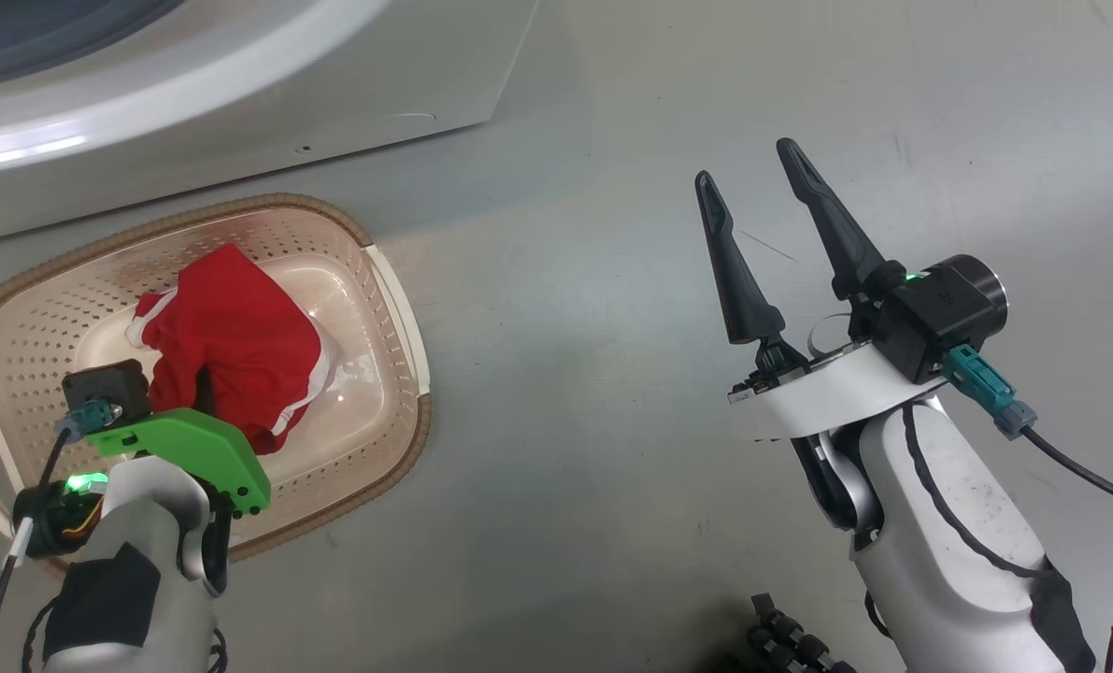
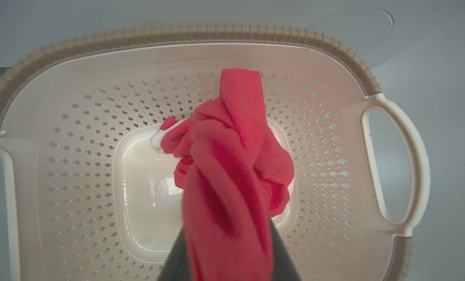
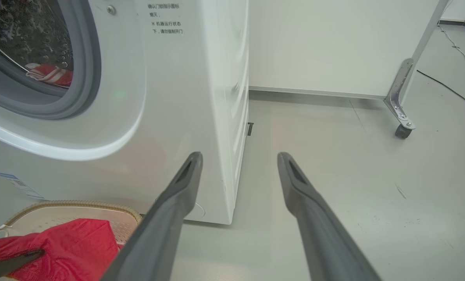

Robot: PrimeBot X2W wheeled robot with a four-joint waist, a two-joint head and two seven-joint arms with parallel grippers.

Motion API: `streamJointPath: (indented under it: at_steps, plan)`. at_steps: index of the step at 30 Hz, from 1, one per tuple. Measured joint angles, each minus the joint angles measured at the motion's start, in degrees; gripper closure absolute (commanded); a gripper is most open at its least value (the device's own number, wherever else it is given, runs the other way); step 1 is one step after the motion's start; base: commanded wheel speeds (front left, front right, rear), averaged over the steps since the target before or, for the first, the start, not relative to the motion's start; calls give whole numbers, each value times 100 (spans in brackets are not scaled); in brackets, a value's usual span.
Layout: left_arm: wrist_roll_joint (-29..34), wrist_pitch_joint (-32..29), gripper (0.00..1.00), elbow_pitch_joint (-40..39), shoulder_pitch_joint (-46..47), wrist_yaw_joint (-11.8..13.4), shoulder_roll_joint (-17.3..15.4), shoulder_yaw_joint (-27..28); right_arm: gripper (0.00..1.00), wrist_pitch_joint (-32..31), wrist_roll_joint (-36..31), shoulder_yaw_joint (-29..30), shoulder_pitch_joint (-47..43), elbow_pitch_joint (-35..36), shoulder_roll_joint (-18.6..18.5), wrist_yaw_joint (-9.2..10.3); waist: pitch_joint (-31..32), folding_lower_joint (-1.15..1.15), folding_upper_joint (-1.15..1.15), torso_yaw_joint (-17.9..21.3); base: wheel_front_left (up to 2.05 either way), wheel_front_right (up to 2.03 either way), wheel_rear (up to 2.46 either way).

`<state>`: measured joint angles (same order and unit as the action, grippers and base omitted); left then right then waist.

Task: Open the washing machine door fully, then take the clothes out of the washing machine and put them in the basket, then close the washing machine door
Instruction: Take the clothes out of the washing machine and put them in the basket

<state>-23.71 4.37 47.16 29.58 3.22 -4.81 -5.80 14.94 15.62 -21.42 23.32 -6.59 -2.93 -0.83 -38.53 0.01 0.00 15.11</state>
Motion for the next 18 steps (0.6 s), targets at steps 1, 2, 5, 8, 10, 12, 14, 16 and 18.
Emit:
streamJointPath:
  at_steps: [1, 2, 5, 8, 10, 12, 14, 16, 18]
  plan:
    - [0, 1, 80, 66, 28, -4, 1, 0, 0, 0, 0, 0, 1, -7, 0, 1, -7, 0, 0, 2, 0, 0, 0]
    - [-5, 1, 73, 120, 52, -7, 1, 5, 0, 0, 1, 0, 4, -20, 0, 10, -13, 0, 0, 3, 0, 0, 0]
    - [-57, 73, 10, 349, 173, -59, 2, 13, 0, 0, 11, -2, 76, -37, 0, 41, -18, 0, 0, -3, 0, 0, 0]
    - [-57, 126, 0, 492, 245, -123, 7, 8, 0, 0, 94, -1, 112, -48, 0, 42, 3, 0, 0, -14, 0, 0, 0]
    - [-57, 167, 0, 624, 252, -145, 20, 7, 0, 0, 132, -3, 112, -66, 0, 42, 43, 0, 0, -24, 0, 0, 0]
    - [-57, 216, 0, 721, 253, -162, 20, -10, 0, 0, 191, 1, 112, -71, 0, 44, 92, 0, 0, -35, 0, 0, 0]
    - [-56, 316, 0, 795, 254, -203, 21, -35, 0, 0, 199, 3, 112, -97, -1, 48, 148, 0, 0, -50, 0, 0, 0]
    - [-54, 446, 0, 816, 261, -254, 21, -60, 0, 0, 200, 3, 112, -129, -1, 48, 210, 0, 0, -69, 0, 0, 0]
    - [-43, 565, 0, 837, 281, -299, 23, -89, 0, 0, 199, 8, 111, -143, -1, 48, 280, 0, 0, -92, 0, 0, 0]
